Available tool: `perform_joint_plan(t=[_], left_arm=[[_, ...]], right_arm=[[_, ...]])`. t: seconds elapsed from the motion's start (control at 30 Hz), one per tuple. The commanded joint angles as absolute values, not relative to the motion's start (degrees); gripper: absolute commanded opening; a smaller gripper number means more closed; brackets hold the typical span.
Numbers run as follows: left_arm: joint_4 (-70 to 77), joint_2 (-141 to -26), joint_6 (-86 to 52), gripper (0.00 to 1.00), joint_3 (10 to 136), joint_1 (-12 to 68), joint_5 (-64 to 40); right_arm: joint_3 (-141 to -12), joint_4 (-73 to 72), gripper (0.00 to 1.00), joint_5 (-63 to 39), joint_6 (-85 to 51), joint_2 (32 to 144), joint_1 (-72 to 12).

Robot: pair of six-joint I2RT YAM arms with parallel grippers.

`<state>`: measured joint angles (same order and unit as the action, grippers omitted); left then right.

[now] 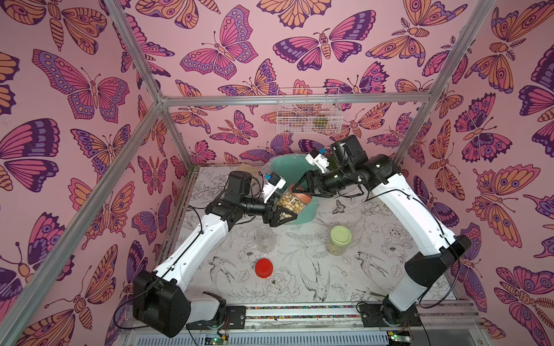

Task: Empty moldy peanuts from jars
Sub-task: Unscrew the lid from the jar, then place the lid at the center of the board.

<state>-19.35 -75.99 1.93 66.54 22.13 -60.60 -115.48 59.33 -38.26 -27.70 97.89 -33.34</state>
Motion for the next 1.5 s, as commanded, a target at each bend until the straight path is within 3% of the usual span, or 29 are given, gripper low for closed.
perform_joint_plan(t=[0.0,0.1,0.17,0.43,0.83,0.93,1.03,1.3,1.47], left_arm=[[-16.61,-75.04,2.73,0.00,67.94,22.15,-64.02],[-16.61,-75.15,2.66,0.00,68.29,22.15,-64.74],[-16.86,-75.62,2.64,0.00,68.76,22.15,-65.44],[-19.47,-75.94,4.03,0.00,70.05,22.06,-67.32],[-19.60,-75.22,4.39,0.00,70.05,22.02,-66.17],[-18.77,-74.10,4.53,0.00,69.51,21.73,-63.81],[-16.31,-73.53,3.22,0.00,68.91,21.03,-60.90],[-8.81,-69.07,0.28,0.00,67.55,18.63,-48.11],[-3.30,-67.22,-2.51,0.00,65.44,17.10,-38.06]], right_arm=[[-114.27,57.13,0.59,-44.59,-19.66,97.83,-32.47],[-108.63,52.65,0.36,-50.24,-10.80,95.77,-30.05],[-105.58,50.10,0.28,-53.77,-3.02,94.28,-28.80],[-103.02,48.25,0.23,-58.18,18.49,91.91,-26.93],[-101.85,36.63,0.19,-62.16,12.00,90.54,-25.05],[-98.76,31.03,0.17,-59.17,7.72,86.26,-25.10],[-93.24,27.27,0.00,-53.72,5.23,80.83,-25.14],[-81.93,33.88,0.00,-38.77,8.35,67.38,-27.77],[-77.58,42.85,0.00,-23.99,14.19,63.51,-35.73]])
